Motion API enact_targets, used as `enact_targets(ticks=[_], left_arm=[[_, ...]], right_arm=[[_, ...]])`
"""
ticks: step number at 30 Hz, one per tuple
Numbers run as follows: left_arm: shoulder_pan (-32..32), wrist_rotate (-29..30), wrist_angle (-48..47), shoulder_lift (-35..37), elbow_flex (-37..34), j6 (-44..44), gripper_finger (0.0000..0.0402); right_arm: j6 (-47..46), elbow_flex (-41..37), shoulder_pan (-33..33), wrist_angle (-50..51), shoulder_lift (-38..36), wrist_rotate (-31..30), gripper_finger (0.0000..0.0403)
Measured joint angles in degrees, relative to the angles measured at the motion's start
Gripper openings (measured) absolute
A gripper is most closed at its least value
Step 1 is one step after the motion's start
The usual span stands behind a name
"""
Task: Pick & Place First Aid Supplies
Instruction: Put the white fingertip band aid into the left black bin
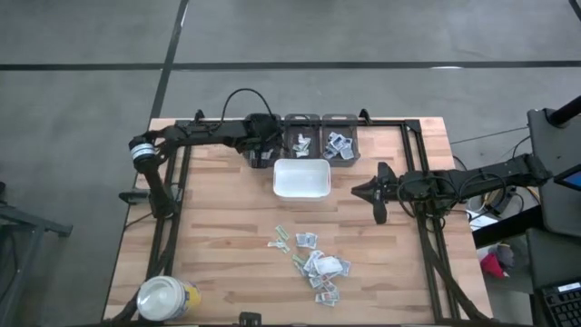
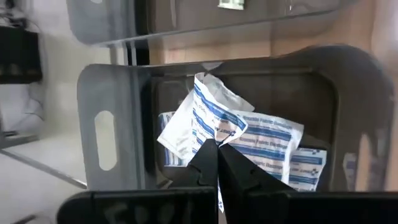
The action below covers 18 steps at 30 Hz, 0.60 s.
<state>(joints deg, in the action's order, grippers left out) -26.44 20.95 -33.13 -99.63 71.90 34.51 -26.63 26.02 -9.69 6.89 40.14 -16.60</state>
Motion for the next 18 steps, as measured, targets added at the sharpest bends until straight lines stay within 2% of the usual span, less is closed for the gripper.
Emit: enact_targets(ticks=[11, 18], left_arm=[[-1.8, 1.6, -3.0, -3.5, 2.0, -0.3, 0.0], [-2.1, -0.2, -3.1, -3.5, 2.0, -0.8, 0.0]], right_arm=[[0.0, 0.0, 0.0, 0.1, 0.0, 0.0, 0.0044], [0.0, 0.0, 0.0, 0.1, 0.0, 0.0, 0.0043]])
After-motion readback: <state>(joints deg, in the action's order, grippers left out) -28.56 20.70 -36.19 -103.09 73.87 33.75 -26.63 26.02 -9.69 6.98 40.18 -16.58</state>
